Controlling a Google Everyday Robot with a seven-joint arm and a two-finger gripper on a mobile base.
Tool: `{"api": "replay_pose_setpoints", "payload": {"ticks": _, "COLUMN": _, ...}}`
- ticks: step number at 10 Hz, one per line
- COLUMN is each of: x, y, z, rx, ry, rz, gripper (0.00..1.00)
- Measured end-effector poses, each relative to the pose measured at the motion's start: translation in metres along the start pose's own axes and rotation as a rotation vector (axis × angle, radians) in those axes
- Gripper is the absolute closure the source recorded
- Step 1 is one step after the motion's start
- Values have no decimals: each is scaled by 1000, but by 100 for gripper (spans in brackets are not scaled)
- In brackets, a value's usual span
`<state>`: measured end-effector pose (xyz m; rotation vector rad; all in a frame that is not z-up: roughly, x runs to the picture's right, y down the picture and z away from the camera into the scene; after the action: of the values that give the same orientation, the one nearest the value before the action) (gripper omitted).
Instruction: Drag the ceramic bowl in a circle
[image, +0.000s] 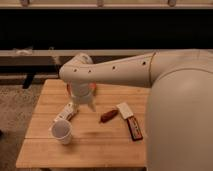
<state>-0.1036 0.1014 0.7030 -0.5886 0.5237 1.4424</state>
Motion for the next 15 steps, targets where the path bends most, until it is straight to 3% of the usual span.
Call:
{"api": "replay_pose_setpoints", "payload": {"ticks": 12, "x": -1, "y": 0, "z": 1, "rx": 0, "ry": 1, "rz": 1, "gripper": 35}}
{"api": "replay_pose_setpoints", "payload": {"ticks": 15, "x": -25, "y": -11, "z": 8, "rx": 1, "ry": -21, "rz": 32, "gripper": 35}}
